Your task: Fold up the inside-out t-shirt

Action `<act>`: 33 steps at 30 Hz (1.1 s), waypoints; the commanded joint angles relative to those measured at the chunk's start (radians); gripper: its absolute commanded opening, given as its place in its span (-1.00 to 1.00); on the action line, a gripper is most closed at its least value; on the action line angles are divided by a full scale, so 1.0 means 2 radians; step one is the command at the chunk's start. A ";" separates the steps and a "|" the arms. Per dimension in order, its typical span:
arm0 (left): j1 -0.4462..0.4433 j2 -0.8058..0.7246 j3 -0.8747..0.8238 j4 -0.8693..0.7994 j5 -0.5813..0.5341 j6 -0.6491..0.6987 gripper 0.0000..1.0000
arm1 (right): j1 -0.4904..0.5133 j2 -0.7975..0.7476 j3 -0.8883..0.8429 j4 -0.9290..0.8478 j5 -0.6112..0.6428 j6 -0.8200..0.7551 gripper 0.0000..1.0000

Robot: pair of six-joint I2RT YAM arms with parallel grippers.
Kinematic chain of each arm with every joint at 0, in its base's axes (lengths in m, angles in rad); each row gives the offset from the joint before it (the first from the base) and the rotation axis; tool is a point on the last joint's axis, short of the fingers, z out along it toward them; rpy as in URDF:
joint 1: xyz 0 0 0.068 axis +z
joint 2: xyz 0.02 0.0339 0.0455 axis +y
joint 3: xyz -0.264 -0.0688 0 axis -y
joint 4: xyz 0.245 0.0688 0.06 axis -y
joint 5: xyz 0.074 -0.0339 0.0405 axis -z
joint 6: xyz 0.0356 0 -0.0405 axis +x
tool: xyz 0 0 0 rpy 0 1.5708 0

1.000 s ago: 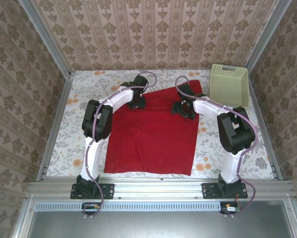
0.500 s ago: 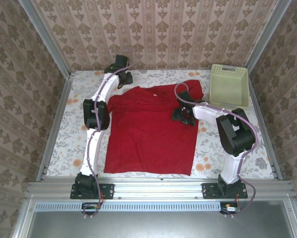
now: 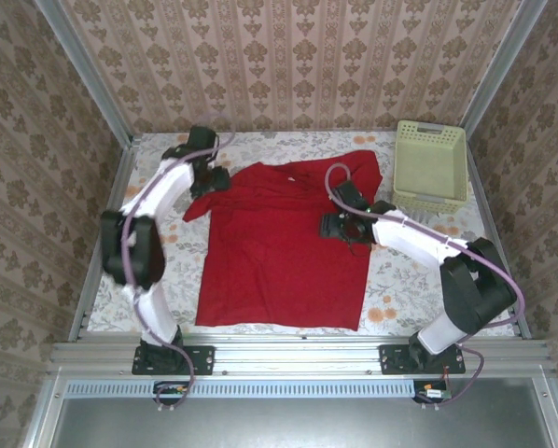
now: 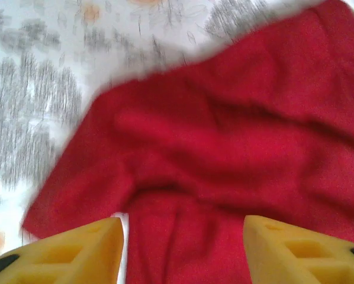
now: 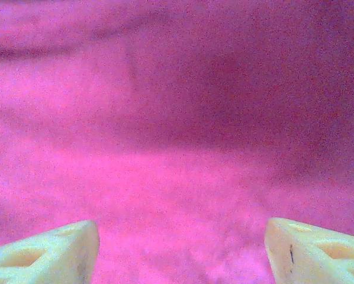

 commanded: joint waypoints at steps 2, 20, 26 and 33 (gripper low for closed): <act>-0.041 -0.101 -0.176 0.084 0.017 -0.046 0.14 | 0.030 -0.032 -0.052 -0.052 0.002 0.048 0.51; -0.112 -0.096 -0.392 0.252 0.091 -0.152 0.19 | -0.110 0.124 0.001 0.021 -0.053 0.029 0.50; -0.167 -0.155 -0.325 0.143 0.020 -0.106 0.37 | -0.132 0.107 0.062 -0.016 -0.041 -0.012 0.48; -0.327 -0.218 -0.289 0.072 -0.055 -0.010 0.52 | -0.123 -0.088 -0.048 -0.050 -0.052 -0.013 0.52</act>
